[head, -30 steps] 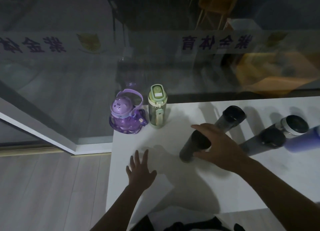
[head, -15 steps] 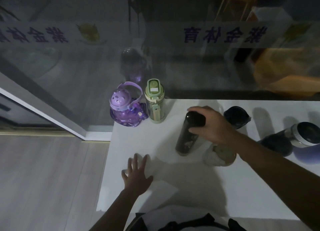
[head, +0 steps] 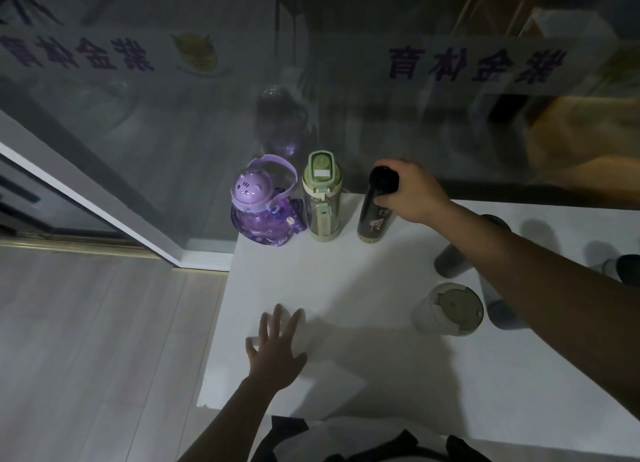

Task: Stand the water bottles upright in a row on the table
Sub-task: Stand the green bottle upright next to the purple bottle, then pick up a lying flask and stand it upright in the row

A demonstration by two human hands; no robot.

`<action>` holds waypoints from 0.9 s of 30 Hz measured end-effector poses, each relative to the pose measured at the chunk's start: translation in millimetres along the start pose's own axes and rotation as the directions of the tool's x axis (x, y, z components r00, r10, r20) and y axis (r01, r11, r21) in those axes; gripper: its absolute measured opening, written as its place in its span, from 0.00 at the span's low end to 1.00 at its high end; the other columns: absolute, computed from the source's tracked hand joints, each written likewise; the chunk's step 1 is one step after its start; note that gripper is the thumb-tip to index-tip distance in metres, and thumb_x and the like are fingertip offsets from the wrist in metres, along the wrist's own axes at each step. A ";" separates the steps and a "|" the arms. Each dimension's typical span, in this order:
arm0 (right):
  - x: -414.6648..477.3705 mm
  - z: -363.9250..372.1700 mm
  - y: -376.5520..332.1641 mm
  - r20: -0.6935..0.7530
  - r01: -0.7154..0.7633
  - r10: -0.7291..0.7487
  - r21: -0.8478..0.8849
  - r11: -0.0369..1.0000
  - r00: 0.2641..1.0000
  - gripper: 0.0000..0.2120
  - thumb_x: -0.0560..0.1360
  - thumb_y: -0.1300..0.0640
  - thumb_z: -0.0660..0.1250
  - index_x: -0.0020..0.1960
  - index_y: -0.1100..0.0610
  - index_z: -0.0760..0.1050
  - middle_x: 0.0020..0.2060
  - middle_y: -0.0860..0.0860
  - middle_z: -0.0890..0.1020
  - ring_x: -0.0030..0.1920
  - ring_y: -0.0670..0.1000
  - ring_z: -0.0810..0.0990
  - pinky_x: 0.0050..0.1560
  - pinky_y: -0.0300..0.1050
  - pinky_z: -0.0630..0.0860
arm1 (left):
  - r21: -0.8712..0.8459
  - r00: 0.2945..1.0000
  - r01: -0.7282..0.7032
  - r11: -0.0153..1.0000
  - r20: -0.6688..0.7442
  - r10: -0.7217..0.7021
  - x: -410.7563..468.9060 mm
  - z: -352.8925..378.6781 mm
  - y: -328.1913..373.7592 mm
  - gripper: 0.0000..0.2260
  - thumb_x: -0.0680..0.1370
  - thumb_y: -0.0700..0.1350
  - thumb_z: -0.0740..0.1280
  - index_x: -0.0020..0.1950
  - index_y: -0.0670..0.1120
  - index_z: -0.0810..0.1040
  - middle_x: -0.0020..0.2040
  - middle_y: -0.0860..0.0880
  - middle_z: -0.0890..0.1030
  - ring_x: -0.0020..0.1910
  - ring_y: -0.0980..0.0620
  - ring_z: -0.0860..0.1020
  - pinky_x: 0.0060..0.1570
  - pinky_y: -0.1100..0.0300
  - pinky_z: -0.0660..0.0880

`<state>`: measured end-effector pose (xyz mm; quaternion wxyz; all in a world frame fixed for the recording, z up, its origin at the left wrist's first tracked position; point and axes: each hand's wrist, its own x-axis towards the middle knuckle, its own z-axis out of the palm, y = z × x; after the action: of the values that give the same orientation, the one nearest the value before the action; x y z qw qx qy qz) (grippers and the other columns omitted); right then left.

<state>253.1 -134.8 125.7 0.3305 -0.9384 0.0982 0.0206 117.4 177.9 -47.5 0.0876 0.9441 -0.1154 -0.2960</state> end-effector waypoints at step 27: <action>-91.9 -38.5 31.6 -0.181 -0.037 0.043 0.036 0.999 0.983 0.28 0.74 0.49 0.71 0.71 0.50 0.67 0.70 0.49 0.68 0.67 0.50 0.69 0.62 0.42 0.66 | 0.005 1.000 -0.028 1.000 -0.007 0.028 16.8 1.6 40.8 0.38 0.75 0.61 0.62 0.78 0.61 0.42 0.80 0.48 0.40 0.79 0.41 0.43 0.72 0.36 0.55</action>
<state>155.8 -167.2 145.8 0.3350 -0.9288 0.1469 -0.0600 123.2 134.1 -48.3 0.0900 0.9436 -0.1290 -0.2913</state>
